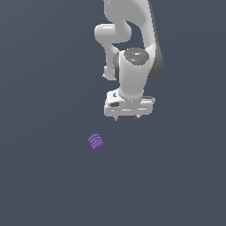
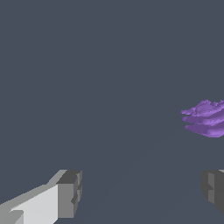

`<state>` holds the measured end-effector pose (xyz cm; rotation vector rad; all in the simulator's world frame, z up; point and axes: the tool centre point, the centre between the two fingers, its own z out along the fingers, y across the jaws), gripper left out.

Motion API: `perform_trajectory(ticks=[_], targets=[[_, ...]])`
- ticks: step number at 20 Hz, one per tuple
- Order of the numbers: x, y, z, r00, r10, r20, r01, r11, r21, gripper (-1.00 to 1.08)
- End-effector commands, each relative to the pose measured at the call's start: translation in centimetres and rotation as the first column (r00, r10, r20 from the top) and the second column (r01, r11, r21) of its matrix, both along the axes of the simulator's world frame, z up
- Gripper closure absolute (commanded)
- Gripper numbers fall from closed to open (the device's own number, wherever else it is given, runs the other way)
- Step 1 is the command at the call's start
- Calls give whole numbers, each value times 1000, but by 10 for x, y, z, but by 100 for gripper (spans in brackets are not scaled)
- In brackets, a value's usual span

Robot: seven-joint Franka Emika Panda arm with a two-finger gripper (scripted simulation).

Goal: Pick up the object and move it to a goal position.

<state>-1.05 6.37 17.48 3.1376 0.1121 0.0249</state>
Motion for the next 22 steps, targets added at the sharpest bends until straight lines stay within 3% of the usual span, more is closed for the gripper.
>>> perform_trajectory(ticks=[1,11,22], targets=[[1,-2,-1,1000,2,-1,-2,1000,0,-92],[11,-25,-13,997,74,-3,-74,997,-2,-92],[31,-83,-44,971,237,-10,-237,971,-3,-92]])
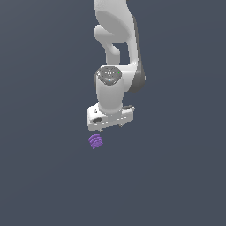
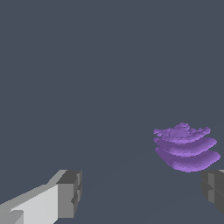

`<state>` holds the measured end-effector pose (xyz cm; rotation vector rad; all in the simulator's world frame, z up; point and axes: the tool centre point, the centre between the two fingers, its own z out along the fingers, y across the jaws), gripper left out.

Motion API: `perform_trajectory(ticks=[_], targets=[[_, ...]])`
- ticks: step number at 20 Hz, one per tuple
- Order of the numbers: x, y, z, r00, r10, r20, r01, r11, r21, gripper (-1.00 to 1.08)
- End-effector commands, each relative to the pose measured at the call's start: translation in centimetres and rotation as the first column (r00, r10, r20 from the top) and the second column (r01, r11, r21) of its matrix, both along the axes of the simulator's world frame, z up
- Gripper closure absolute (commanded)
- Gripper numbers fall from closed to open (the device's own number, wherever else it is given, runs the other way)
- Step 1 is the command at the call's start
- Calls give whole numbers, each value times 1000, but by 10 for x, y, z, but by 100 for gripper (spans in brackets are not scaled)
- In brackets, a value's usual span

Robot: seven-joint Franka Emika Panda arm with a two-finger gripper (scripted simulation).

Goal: Pick up the object and move it to a goal position.

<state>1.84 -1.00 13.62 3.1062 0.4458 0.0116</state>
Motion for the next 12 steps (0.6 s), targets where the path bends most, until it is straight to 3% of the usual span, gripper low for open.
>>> perform_trajectory(ticks=[1,12], targets=[[4,-15,-8,999,43,-2,-43,999,0,-92],[14,-69,-37,982,188,-7,-188,982,1,-92]])
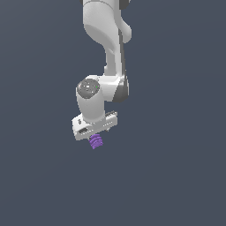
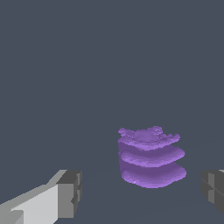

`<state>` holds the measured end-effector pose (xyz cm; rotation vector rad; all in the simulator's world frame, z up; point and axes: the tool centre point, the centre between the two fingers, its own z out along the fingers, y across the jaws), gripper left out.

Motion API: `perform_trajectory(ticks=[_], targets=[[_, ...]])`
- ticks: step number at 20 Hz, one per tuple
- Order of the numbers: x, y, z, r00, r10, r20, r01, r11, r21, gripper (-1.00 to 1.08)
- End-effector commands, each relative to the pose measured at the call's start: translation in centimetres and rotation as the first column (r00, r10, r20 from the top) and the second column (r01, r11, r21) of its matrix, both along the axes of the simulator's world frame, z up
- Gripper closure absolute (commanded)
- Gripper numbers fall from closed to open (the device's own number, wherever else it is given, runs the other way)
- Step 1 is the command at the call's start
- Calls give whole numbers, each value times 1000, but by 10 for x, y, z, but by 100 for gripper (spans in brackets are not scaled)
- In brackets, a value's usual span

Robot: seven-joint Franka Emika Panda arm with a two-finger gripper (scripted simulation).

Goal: Pick up the object and move it to a goal position.

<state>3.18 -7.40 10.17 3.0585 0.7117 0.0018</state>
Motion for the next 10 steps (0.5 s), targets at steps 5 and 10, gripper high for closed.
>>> perform_trajectory(ticks=[5,10], targets=[[2,-18,-10,999,50,-1,-50,999,1,-92],[3,-22,-12,998,61,-1,-61,998,1,-92]])
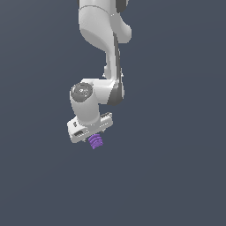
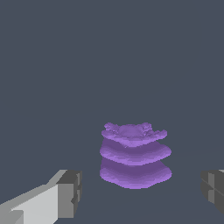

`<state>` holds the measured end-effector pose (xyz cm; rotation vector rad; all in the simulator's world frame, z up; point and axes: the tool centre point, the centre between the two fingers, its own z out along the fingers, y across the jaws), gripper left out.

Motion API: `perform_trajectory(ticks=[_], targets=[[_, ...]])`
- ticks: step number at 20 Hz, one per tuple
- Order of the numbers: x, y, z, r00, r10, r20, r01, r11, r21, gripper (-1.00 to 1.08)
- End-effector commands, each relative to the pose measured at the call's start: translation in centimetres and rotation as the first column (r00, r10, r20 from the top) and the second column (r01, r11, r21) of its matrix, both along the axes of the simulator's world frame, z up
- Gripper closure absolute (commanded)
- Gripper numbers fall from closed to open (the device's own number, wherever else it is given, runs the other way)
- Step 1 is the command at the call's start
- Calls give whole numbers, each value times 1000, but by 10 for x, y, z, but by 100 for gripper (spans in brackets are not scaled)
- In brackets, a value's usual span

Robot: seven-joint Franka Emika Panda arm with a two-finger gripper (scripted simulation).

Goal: Pick up the object and move it to a goal position.

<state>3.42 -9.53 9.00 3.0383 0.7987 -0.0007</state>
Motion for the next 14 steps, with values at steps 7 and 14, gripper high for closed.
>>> perform_trajectory(ticks=[7,14], targets=[[0,0,-15,1000,1,0,-1,1000,0,-92],[-1,0,-48,1000,4,0,-4,1000,0,-92]])
